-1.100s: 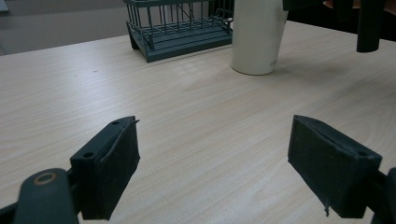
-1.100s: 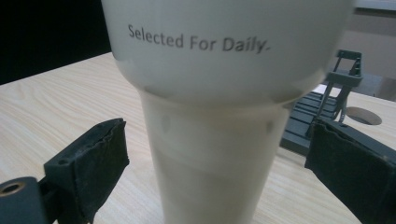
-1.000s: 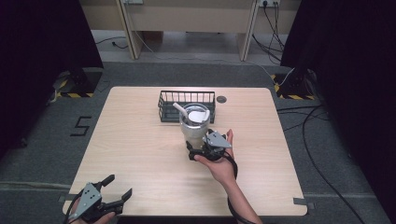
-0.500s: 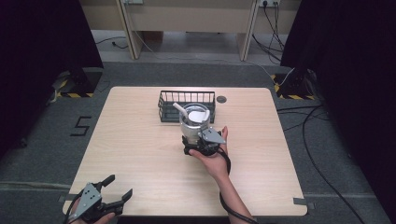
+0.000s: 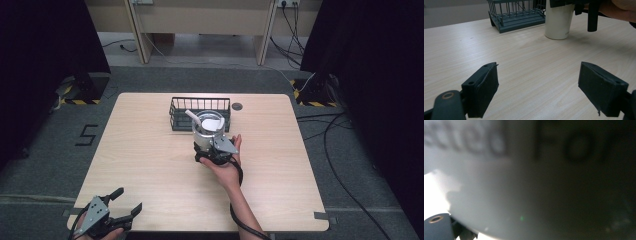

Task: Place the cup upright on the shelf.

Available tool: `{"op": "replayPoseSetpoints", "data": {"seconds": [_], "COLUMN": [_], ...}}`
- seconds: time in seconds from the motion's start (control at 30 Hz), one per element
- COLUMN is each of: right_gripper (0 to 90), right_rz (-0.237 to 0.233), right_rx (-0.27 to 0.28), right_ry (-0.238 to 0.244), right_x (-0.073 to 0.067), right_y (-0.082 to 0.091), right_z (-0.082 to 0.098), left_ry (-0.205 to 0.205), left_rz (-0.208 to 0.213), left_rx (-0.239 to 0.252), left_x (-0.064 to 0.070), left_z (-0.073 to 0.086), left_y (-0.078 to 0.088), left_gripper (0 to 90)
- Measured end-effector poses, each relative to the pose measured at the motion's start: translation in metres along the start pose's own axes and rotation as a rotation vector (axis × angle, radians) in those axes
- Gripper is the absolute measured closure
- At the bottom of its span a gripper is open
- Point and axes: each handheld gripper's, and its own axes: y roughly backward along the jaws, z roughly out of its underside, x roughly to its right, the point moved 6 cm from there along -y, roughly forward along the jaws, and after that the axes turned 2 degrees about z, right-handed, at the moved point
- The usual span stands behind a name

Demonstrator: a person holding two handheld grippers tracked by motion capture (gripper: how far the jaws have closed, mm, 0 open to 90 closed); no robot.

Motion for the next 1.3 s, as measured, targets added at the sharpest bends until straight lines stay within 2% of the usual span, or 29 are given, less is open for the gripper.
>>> {"op": "replayPoseSetpoints", "data": {"seconds": [0.33,0.43,0.67,1.1,1.3], "right_gripper": [9.8,10.0,10.0,10.0,10.1], "right_rz": [-0.003,0.005,0.006,0.015,0.025], "right_rx": [0.021,0.018,0.015,0.034,0.026], "right_ry": [0.008,0.023,0.020,-0.011,-0.006], "right_x": [0.000,-0.001,-0.005,0.002,0.006], "right_y": [0.000,0.001,0.001,0.006,0.006], "right_z": [0.000,0.000,-0.002,-0.026,-0.033], "left_ry": [0.001,0.004,0.007,0.005,0.006], "left_rz": [0.004,0.003,0.002,0.005,0.005], "left_rx": [-0.001,0.000,0.002,0.004,0.005], "left_x": [0.000,0.000,0.000,0.000,0.000], "left_z": [0.000,0.000,0.000,0.000,-0.001], "left_y": [0.000,0.000,0.000,0.000,0.000], "left_gripper": [15.9,16.0,16.1,16.8,16.8]}}
